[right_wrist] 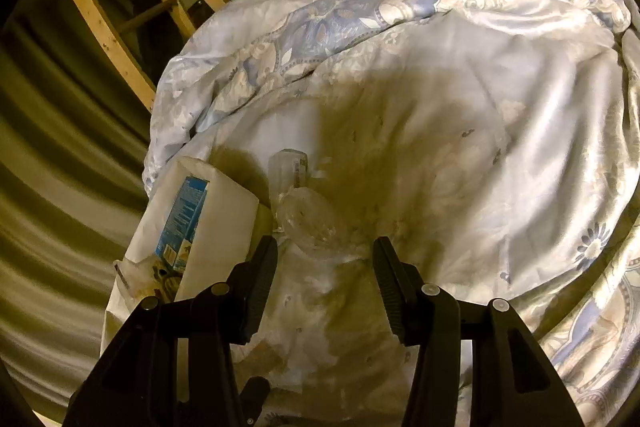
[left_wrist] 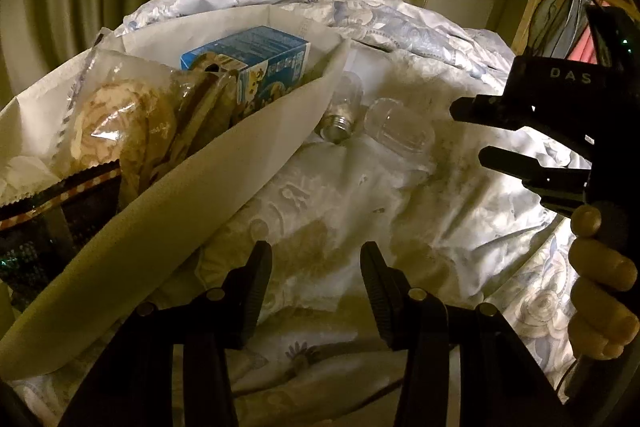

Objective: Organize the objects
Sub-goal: 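Move the right gripper to the clear ridged jar on the duvet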

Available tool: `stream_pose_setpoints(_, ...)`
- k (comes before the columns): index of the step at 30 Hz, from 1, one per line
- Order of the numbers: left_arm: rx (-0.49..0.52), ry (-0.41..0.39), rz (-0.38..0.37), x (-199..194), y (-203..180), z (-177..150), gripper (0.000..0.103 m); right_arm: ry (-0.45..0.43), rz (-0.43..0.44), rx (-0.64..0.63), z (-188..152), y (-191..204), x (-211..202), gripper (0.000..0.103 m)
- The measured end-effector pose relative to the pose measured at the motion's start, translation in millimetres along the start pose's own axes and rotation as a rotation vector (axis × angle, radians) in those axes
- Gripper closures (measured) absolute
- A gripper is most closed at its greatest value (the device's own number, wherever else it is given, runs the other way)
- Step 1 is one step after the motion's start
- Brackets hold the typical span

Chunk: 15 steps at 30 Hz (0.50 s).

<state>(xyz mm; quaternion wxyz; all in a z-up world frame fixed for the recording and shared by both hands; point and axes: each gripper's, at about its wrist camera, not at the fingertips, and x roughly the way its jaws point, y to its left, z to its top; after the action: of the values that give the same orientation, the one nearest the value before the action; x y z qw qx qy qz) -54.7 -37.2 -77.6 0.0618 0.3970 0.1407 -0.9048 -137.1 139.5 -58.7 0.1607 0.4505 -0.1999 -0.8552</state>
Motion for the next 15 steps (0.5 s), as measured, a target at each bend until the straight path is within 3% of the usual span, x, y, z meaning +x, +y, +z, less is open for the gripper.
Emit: stream_pose_setpoints(15,-0.006,0.027,-0.003,3.9,1.8,1.5,0.059,0.061,-0.032,-0.009,-0.2,-2.6,9.4,0.053)
